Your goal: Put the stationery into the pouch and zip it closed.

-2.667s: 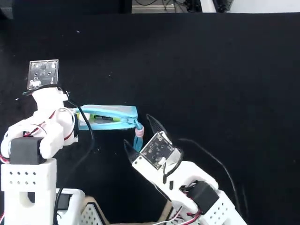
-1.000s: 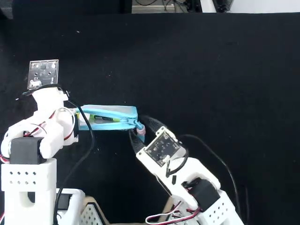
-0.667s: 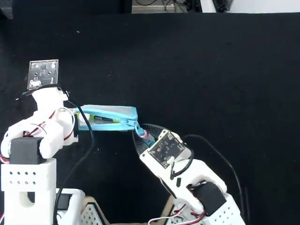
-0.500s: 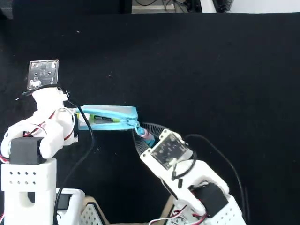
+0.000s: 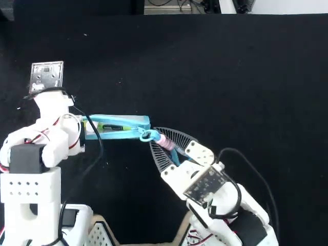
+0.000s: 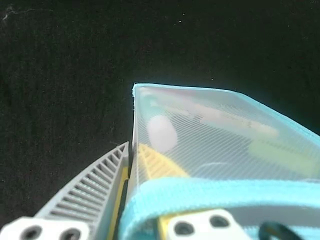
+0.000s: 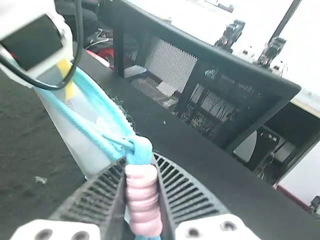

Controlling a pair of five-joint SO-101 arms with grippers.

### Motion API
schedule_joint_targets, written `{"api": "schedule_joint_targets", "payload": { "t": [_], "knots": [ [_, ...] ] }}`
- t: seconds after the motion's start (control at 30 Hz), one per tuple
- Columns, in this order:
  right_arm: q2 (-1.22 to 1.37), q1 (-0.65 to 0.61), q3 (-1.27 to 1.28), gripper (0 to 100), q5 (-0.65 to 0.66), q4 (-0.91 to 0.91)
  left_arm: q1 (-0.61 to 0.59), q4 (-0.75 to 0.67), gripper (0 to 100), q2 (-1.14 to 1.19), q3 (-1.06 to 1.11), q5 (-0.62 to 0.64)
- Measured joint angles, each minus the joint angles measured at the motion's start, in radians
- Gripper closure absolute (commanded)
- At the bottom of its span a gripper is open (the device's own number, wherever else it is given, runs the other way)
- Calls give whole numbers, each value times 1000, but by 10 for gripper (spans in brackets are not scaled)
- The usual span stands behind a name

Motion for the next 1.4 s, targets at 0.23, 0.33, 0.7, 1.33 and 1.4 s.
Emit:
{"api": "schedule_joint_targets", "payload": {
  "t": [0.23, 0.33, 0.7, 1.33, 1.4],
  "knots": [
    [235, 0, -169, 988, 2, 0, 0, 21, 969, 2, -44, 0],
    [344, 0, -259, 988, 6, 21, 0, 21, 969, 2, -44, 3],
    [542, 0, -374, 988, 6, 180, 0, 21, 970, 2, -54, 3],
    [517, 3, -322, 884, 5, 196, 0, 29, 970, 2, -49, 3],
    [519, 0, -278, 884, 6, 164, 0, 34, 970, 2, -44, 3]
  ]
}}
